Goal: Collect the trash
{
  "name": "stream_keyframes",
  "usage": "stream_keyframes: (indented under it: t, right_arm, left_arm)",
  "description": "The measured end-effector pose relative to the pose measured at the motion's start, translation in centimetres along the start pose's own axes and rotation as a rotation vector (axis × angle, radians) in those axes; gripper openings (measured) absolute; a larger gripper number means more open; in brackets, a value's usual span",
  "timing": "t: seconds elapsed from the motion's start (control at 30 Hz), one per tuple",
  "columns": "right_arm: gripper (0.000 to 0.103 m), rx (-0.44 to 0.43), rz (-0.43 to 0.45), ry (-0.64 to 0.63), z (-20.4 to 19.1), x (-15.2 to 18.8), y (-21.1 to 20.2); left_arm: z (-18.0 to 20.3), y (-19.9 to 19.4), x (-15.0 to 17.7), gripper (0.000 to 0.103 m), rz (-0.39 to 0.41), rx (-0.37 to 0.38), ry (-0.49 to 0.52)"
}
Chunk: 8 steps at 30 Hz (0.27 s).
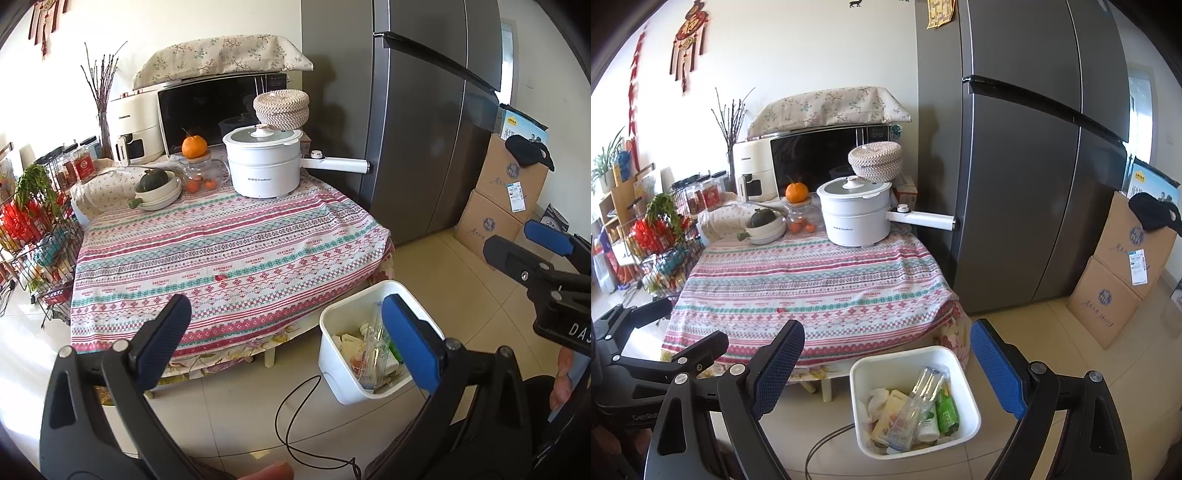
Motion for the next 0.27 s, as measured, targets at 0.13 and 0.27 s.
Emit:
stream_keyframes:
  t: [0.13, 0.27]
  right_arm:
    - [0.093, 0.0, 0.0, -0.001, 0.03, 0.01, 0.02]
    - [0.093, 0.001, -0.001, 0.001, -0.03, 0.07, 0.03]
  left_arm:
    - [0.16, 0.17, -0.06, 0.102, -0.004, 0.004, 0.003]
    - [0.06, 0.58, -0.21, 0.102, -0.009, 0.004, 0.004]
Point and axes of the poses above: each gripper's, at about its wrist camera, not at the fingertips, and y roughly the way its jaws point, z to its right, x to its underside, the point moved 5 cm from there along y, roughly the way its jaws point, and after that the axes turned 10 degrees about z, right-handed, at the moved point
